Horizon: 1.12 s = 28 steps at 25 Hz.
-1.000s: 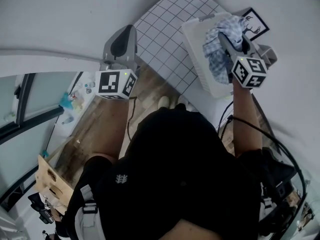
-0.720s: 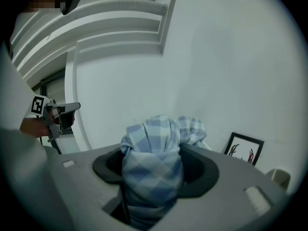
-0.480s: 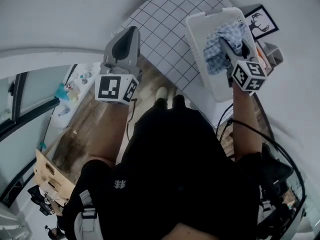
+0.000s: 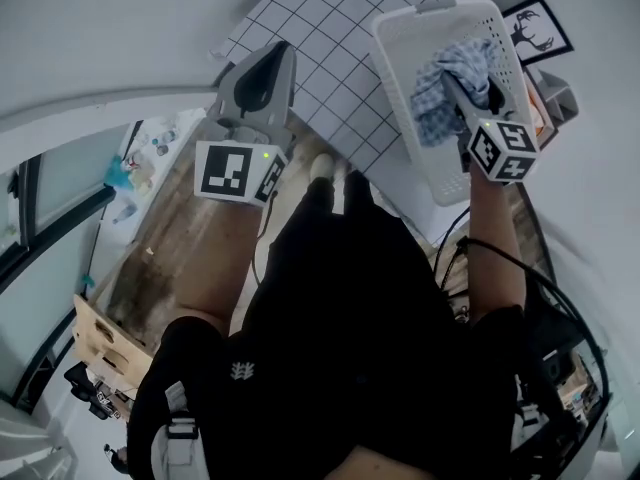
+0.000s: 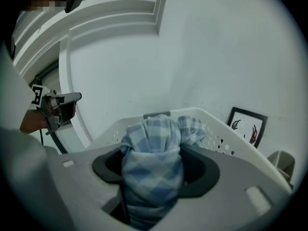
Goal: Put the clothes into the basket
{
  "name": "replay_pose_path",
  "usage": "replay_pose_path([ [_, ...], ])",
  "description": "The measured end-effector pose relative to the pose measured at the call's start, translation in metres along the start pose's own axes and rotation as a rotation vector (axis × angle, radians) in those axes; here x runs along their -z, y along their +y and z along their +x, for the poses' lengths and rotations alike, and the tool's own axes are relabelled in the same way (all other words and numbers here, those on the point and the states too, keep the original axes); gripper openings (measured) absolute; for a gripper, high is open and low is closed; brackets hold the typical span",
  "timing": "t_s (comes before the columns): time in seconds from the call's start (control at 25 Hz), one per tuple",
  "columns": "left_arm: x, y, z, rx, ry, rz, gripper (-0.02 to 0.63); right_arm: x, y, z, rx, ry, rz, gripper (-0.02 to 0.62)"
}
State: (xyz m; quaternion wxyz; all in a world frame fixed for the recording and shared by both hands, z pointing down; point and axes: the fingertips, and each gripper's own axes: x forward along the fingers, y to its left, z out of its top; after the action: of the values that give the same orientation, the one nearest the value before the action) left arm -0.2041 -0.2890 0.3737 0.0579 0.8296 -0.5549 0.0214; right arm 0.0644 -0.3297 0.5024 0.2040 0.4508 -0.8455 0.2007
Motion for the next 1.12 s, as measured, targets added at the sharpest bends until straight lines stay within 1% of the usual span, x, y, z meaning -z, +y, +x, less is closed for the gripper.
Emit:
replay_pose_path([
  [0.28,0.020,-0.001,0.001,-0.005,0.026,-0.001,0.008,0.017,-0.007,0.012,0.011,0.049,0.004,0.309],
  [0.44,0.022,-0.001,-0.002,-0.011,0.032,0.009,0.008,0.025,-0.006,0.014,0.015,0.077,-0.028,0.361],
  [0.68,0.014,-0.008,-0.009,-0.011,0.018,0.022,0.008,0.007,-0.005,0.004,0.022,0.024,-0.060,0.367],
  [0.84,0.000,-0.020,-0.012,0.020,-0.001,0.047,0.008,-0.007,-0.004,-0.010,0.036,-0.018,-0.062,0.367],
  [1.0,-0.016,-0.031,-0.014,0.035,-0.024,0.067,0.008,-0.019,-0.007,-0.032,0.062,-0.063,-0.063,0.367],
  [1.12,-0.027,-0.043,-0.016,0.053,-0.040,0.085,0.008,-0.028,-0.007,-0.050,0.056,-0.116,-0.068,0.367],
])
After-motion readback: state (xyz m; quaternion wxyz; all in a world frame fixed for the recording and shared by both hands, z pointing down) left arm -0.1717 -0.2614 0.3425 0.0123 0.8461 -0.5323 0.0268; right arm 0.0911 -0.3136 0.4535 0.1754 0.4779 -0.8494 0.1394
